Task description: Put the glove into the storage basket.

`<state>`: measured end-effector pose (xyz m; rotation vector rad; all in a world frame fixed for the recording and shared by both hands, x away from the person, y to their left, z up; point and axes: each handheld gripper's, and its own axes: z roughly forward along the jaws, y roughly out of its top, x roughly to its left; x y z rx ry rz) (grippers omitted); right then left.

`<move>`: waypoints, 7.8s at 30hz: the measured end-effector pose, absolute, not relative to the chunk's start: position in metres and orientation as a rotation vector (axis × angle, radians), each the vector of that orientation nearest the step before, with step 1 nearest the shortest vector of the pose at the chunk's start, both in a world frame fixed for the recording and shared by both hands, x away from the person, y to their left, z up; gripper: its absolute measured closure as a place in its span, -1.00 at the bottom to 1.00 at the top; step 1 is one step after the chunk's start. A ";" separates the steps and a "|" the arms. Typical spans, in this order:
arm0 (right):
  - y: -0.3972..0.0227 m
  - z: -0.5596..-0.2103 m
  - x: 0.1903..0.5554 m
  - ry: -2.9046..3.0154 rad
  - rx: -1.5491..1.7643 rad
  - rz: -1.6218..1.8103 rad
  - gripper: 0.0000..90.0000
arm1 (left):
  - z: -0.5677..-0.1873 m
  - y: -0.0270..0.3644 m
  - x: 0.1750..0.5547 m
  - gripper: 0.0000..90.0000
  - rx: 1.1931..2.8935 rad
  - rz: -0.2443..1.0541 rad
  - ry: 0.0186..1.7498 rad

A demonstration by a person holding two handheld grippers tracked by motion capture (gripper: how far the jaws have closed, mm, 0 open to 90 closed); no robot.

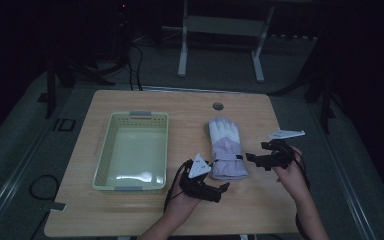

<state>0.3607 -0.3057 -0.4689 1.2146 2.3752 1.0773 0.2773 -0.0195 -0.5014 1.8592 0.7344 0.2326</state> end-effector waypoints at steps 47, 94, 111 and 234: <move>-0.285 -0.549 0.423 2.467 1.403 1.089 -0.34 | -0.558 -0.046 0.415 -0.51 1.993 -0.010 1.217; -0.230 -0.437 0.373 2.351 1.174 1.190 0.80 | -0.427 -0.003 0.392 0.60 2.112 -0.002 0.975; -0.159 -0.421 0.373 2.417 1.069 1.175 0.80 | -0.414 0.068 0.380 0.60 2.121 0.036 1.017; -0.181 -0.478 0.351 2.558 0.986 1.137 -0.69 | -0.487 0.055 0.299 -0.97 1.948 0.079 0.847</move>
